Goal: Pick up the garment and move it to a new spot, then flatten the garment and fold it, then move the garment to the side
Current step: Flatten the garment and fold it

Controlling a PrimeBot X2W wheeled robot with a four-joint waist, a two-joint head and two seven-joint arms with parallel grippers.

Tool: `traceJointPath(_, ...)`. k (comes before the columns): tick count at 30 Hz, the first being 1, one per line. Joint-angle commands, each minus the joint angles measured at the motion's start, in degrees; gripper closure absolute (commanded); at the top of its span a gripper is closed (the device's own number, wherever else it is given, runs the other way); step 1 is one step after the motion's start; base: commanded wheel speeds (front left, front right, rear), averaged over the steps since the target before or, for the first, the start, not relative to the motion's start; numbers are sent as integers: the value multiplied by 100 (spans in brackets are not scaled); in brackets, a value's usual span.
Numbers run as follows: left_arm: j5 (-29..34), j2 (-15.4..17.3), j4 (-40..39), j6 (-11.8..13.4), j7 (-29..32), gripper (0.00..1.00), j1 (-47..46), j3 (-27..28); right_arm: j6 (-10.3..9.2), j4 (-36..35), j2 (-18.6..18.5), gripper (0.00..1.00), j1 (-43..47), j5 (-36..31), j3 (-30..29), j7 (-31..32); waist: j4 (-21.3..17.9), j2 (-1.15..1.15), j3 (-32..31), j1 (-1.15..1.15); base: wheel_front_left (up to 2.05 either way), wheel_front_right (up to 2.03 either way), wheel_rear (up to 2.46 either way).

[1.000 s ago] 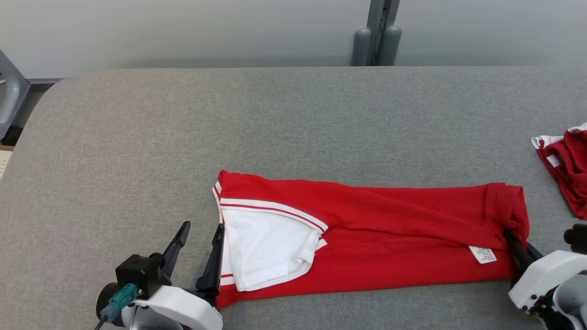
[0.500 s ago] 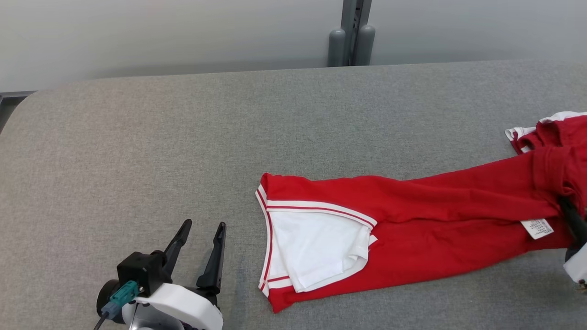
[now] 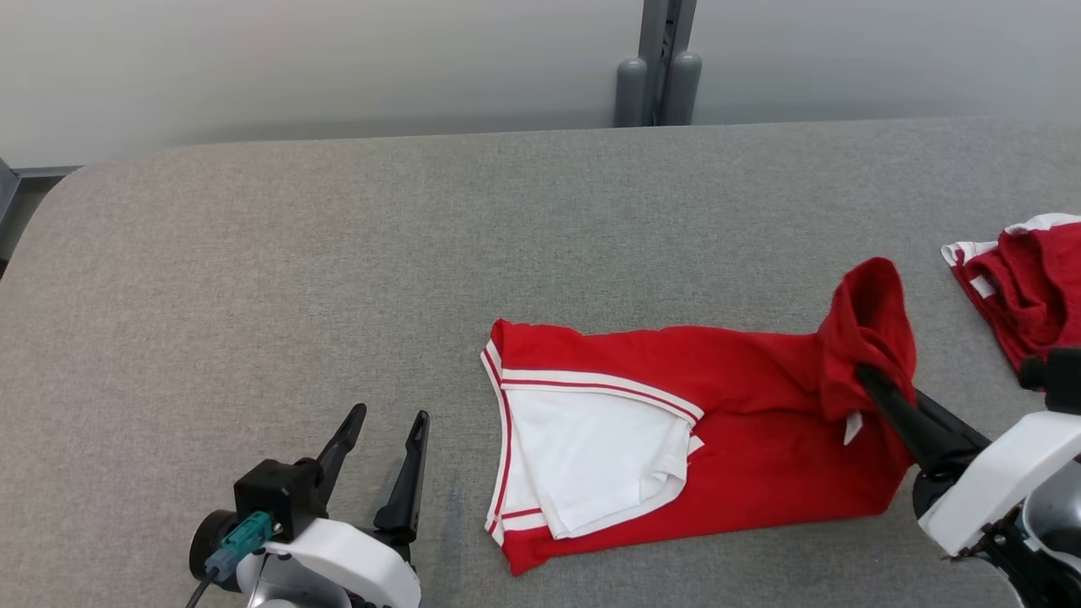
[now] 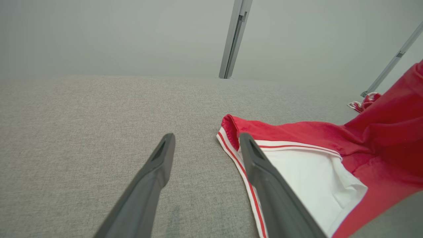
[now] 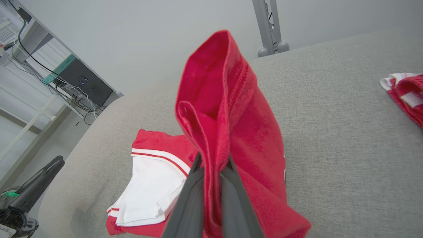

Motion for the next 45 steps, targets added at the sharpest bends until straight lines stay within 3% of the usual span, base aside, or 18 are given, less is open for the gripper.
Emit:
traceJointPath(1,18,20,13,-16,4,0,-114,-2,3,-77,39,100,14,59,39,35,33,0,-1,0,0,0,0)
traceJointPath(6,-16,-4,62,-34,-7,0,-126,-36,3,-200,301,100,-241,16,405,95,132,0,1,0,0,0,0)
traceJointPath(11,-14,-24,123,-111,69,0,-185,-140,3,120,757,100,-590,-52,942,-98,262,0,-34,0,0,0,0)
traceJointPath(21,-14,-88,217,-146,114,0,-282,-265,3,1489,1475,100,-1107,-400,1809,-703,569,0,-81,0,0,0,0)
traceJointPath(30,-59,-132,309,-159,50,0,-306,-299,3,2616,1667,100,-1478,-673,2066,-1046,710,0,-114,0,0,0,0)
traceJointPath(31,-60,-136,322,-163,40,0,-307,-305,3,2709,1676,91,-1523,-685,2093,-1081,719,0,-120,0,0,0,0)
traceJointPath(32,-61,-141,333,-167,31,0,-307,-309,3,2797,1681,65,-1561,-679,2124,-1112,726,0,-126,0,0,0,0)
traceJointPath(33,-66,-146,341,-171,23,0,-307,-315,3,2874,1684,51,-1592,-649,2180,-1113,732,0,-133,0,0,0,0)
traceJointPath(34,-72,-148,352,-175,21,0,-307,-321,3,2916,1688,6,-1620,-579,2235,-1137,736,0,-138,0,0,0,0)
traceJointPath(35,-72,-150,361,-179,18,0,-307,-326,3,2947,1686,0,-1659,-512,2304,-1157,737,0,-144,0,0,0,0)
traceJointPath(45,-89,-103,379,-164,3,0,-265,-358,3,3064,1680,0,-1849,-96,2713,-1553,656,0,-190,0,0,0,0)
